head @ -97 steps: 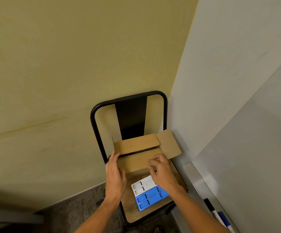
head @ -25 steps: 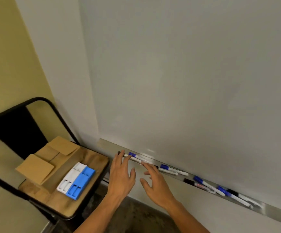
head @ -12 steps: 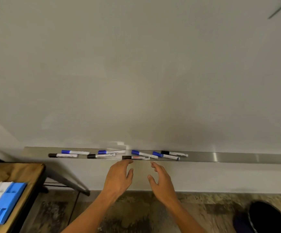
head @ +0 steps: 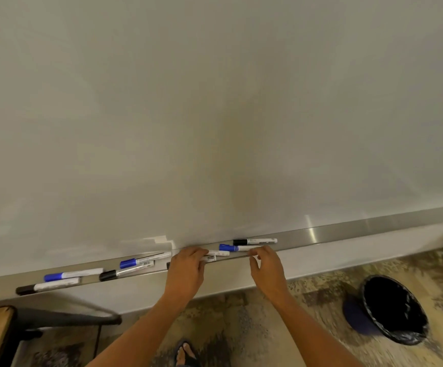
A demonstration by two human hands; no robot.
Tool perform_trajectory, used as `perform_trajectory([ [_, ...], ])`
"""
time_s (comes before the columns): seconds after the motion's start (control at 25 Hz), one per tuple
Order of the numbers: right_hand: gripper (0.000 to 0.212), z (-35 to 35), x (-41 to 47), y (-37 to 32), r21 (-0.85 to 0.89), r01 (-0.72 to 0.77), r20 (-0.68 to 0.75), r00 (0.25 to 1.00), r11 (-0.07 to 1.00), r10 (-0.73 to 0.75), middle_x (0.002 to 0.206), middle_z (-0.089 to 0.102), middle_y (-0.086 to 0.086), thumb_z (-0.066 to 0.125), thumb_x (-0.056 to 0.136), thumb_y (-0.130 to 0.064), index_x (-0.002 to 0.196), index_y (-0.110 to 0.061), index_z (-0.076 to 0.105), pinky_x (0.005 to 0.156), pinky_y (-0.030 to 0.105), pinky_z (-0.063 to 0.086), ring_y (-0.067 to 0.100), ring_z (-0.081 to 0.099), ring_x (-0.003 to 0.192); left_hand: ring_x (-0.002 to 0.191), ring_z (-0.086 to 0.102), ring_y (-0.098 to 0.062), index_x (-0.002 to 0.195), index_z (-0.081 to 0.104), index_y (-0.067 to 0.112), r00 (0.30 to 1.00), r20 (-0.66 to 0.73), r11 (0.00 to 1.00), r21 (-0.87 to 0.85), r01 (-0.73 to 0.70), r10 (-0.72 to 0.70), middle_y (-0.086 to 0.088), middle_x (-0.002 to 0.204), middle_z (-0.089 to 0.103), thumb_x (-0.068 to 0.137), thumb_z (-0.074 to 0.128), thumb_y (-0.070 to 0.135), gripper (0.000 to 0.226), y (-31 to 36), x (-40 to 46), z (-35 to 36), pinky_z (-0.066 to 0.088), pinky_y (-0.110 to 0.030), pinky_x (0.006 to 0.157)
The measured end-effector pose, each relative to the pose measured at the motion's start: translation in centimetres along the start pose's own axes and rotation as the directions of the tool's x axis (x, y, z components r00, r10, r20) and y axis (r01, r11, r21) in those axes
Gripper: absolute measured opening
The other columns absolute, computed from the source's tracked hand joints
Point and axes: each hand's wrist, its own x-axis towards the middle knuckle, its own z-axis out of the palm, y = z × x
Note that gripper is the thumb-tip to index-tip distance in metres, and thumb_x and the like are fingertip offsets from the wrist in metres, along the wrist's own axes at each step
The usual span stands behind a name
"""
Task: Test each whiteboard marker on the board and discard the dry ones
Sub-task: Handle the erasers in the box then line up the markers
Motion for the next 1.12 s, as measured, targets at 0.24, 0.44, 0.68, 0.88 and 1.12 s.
perform_trajectory([
  [0.24, 0.018, 0.3, 3.6, -0.8, -0.240, 0.055, -0.006, 0.998, 0.969, -0.059, 0.109, 0.069, 0.001, 0.069, 0.092, -0.013, 0.109, -0.016, 0.074, 0.089, 0.031, 0.052, 0.020, 0.058, 0.101, 0.078, 0.069, -0.019, 0.096, 0.077, 0.018, 0.988, 0.028, 0.986, 0.063, -0.155, 0.153, 0.001, 0.092, 0.074, 0.066, 0.087, 0.003, 0.035, -1.7, 3.2, 2.6, 0.061, -0.034, 0.075],
  [0.44, 0.037, 0.4, 4.8, -0.3, -0.441, 0.146, 0.011, 0.987, 0.885, -0.158, 0.101, 0.072, 0.005, 0.083, 0.067, 0.001, 0.100, -0.015, 0.076, 0.073, 0.037, 0.058, 0.026, 0.064, 0.089, 0.085, 0.069, -0.018, 0.098, 0.076, 0.023, 0.991, 0.071, 0.983, 0.135, -0.123, 0.114, 0.004, 0.093, 0.074, 0.072, 0.085, 0.019, 0.027, -0.5, 3.6, 3.9, 0.057, -0.038, 0.082],
  [0.68, 0.022, -1.0, 6.4, 1.8, -0.588, 0.301, 0.152, 0.953, 0.751, -0.262, 0.092, 0.073, 0.004, 0.087, 0.070, -0.018, 0.090, -0.018, 0.077, 0.068, 0.038, 0.054, 0.026, 0.063, 0.083, 0.100, 0.067, -0.019, 0.100, 0.075, 0.027, 0.993, 0.118, 0.976, 0.219, -0.013, -0.013, 0.006, 0.102, 0.073, 0.078, 0.080, 0.029, 0.023, 0.1, 3.5, 5.0, 0.051, -0.043, 0.098],
  [0.88, 0.020, -1.4, 7.9, 3.2, -0.595, 0.323, 0.204, 0.946, 0.736, -0.251, 0.078, 0.073, -0.002, 0.091, 0.066, -0.028, 0.079, -0.023, 0.076, 0.067, 0.037, 0.052, 0.023, 0.063, 0.078, 0.105, 0.064, -0.018, 0.105, 0.073, 0.028, 0.992, 0.109, 0.962, 0.271, 0.026, -0.057, 0.008, 0.106, 0.071, 0.081, 0.076, 0.027, 0.024, 0.7, 3.6, 5.1, 0.048, -0.043, 0.103],
  [1.12, 0.036, -2.3, 7.8, 3.7, -0.477, 0.419, 0.203, 0.908, 0.773, -0.366, 0.090, 0.074, -0.002, 0.093, 0.059, -0.017, 0.091, -0.021, 0.076, 0.070, 0.036, 0.055, 0.021, 0.067, 0.085, 0.089, 0.069, -0.018, 0.096, 0.074, 0.025, 0.993, 0.108, 0.956, 0.293, 0.007, -0.041, 0.005, 0.094, 0.074, 0.063, 0.086, 0.015, 0.036, 0.4, 3.7, 5.0, 0.053, -0.041, 0.093],
])
